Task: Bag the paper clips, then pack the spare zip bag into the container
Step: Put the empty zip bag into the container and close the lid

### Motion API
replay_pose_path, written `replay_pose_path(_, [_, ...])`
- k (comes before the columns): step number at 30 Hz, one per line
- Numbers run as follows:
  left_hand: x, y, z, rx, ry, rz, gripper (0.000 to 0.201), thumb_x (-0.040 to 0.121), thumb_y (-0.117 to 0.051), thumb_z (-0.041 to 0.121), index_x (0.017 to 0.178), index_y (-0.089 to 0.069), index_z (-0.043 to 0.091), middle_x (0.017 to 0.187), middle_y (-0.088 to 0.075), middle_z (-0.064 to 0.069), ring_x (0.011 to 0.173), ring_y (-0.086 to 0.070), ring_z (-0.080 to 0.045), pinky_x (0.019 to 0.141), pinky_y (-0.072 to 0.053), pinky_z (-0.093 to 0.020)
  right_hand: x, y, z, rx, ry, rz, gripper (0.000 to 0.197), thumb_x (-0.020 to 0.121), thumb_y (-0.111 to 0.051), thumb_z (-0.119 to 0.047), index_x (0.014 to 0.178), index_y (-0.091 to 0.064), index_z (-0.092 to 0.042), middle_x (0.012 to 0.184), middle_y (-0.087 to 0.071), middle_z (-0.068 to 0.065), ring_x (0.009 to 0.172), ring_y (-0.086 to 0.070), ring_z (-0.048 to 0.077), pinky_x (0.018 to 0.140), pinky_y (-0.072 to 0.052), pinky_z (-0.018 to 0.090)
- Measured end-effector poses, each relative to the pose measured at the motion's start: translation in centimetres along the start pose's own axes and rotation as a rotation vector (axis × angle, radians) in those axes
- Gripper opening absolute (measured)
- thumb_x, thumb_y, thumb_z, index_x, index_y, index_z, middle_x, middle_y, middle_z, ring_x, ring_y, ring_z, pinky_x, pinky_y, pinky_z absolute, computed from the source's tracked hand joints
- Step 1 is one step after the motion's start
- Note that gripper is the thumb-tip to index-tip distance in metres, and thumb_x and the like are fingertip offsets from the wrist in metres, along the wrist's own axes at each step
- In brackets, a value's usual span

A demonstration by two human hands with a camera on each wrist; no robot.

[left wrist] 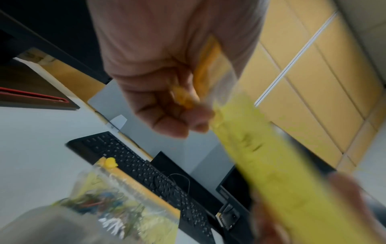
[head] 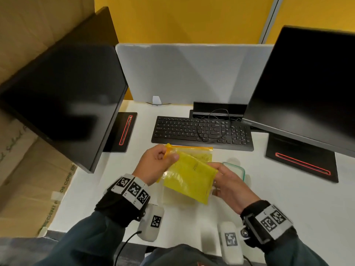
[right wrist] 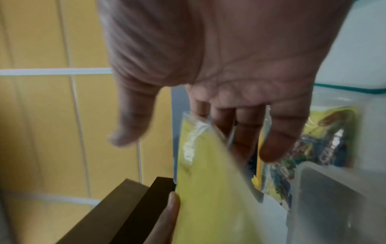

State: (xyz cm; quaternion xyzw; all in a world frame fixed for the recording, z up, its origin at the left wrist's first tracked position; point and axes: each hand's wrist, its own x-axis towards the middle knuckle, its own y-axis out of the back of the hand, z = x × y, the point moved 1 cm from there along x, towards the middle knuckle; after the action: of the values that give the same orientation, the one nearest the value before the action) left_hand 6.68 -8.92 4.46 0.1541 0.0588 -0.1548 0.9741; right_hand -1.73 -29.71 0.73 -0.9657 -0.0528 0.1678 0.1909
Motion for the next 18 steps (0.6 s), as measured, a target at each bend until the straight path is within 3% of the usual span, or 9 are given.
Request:
replay_pose_path(2, [0.0,0.1,-0.9,-0.013,0.095,0.073,0.029,0.069,-0.078,0.031,0.079,-0.054,0.019,0.059,-0.057,0.0,0.054,-0.054,-0.016,0.055,-0.044,-0.031,0.3,-0.3,-0.6,-0.09,0.052,0.095,0.033,0.054,-0.082,-0.028,0.074,-0.059,-0.015,0.063,-0.067,-0.006,0.055,-0.061,0.008,0.053,-0.049,0.02])
replay_pose_path(4, [-0.1,0.2,-1.5,0.004,0.162,0.108,0.034,0.061,-0.08,0.039,0.082,-0.056,0.029,0.071,-0.06,-0.006,0.065,-0.059,-0.022,0.061,-0.047,-0.034,0.7,-0.4,-0.7,-0.154,0.069,0.179,0.023,0.068,-0.074,-0.01,0.063,-0.052,-0.015,0.05,-0.061,-0.007,0.047,-0.054,0.008,0.045,-0.043,0.017])
replay_pose_path(6, [-0.3,0.0,-1.6,0.148,0.094,0.152,0.03,0.062,-0.077,0.042,0.075,-0.06,0.022,0.068,-0.061,-0.004,0.064,-0.057,-0.02,0.06,-0.046,-0.032,1.1,-1.0,-0.5,-0.243,0.035,0.197,0.021,0.078,-0.068,-0.004,0.068,-0.054,-0.016,0.05,-0.062,-0.005,0.046,-0.054,0.011,0.044,-0.042,0.018])
replay_pose_path(8, [-0.9,-0.5,-1.3,0.426,-0.064,0.238,0.026,0.072,-0.072,0.037,0.068,-0.055,0.018,0.064,-0.059,-0.001,0.061,-0.054,-0.02,0.059,-0.044,-0.033,1.4,-2.1,0.0,-0.398,-0.04,0.167,0.018,0.08,-0.067,-0.004,0.09,-0.057,-0.015,0.051,-0.062,0.001,0.04,-0.056,0.012,0.041,-0.041,0.02])
replay_pose_path(9, [-1.3,-1.0,-1.3,0.579,-0.178,0.254,0.021,0.075,-0.069,0.032,0.07,-0.053,0.02,0.067,-0.059,-0.001,0.064,-0.055,-0.021,0.059,-0.045,-0.033,1.7,-2.6,0.5,-0.488,-0.09,0.162,0.028,0.08,-0.066,-0.004,0.104,-0.054,-0.014,0.055,-0.063,0.004,0.037,-0.057,0.012,0.038,-0.041,0.02])
replay_pose_path(11, [-2.1,-2.5,-1.8,0.79,-0.377,0.165,0.018,0.069,-0.072,0.019,0.077,-0.056,0.018,0.075,-0.062,-0.003,0.069,-0.059,-0.025,0.054,-0.046,-0.032,2.8,-4.0,1.8,-0.647,-0.189,0.158,0.046,0.082,-0.06,-0.002,0.123,-0.043,-0.014,0.084,-0.066,0.011,0.04,-0.061,0.012,0.037,-0.043,0.022])
replay_pose_path(13, [-2.7,-4.2,-3.1,0.92,-0.412,0.039,0.026,0.059,-0.074,0.012,0.079,-0.058,0.016,0.075,-0.063,-0.004,0.067,-0.062,-0.026,0.048,-0.046,-0.028,4.0,-5.0,3.1,-0.74,-0.255,0.179,0.054,0.084,-0.048,0.002,0.133,-0.034,-0.016,0.105,-0.062,0.017,0.046,-0.064,0.016,0.038,-0.048,0.025])
replay_pose_path(16, [-2.8,-5.4,-5.2,1.039,-0.241,-0.124,0.026,0.076,-0.061,0.01,0.101,-0.057,0.011,0.094,-0.064,-0.01,0.086,-0.061,-0.031,0.062,-0.047,-0.036,5.2,-5.4,4.2,-0.735,-0.318,0.232,0.053,0.085,-0.041,0.006,0.132,-0.032,-0.014,0.104,-0.062,0.022,0.05,-0.063,0.023,0.044,-0.055,0.033])
replay_pose_path(18, [-2.7,-5.1,-6.4,1.141,-0.22,-0.22,0.032,0.072,-0.065,0.01,0.103,-0.059,0.012,0.09,-0.065,-0.009,0.081,-0.063,-0.032,0.058,-0.048,-0.037,5.4,-5.2,4.6,-0.74,-0.343,0.212,0.051,0.079,-0.046,0.008,0.125,-0.037,-0.012,0.105,-0.062,0.023,0.058,-0.065,0.029,0.057,-0.06,0.043])
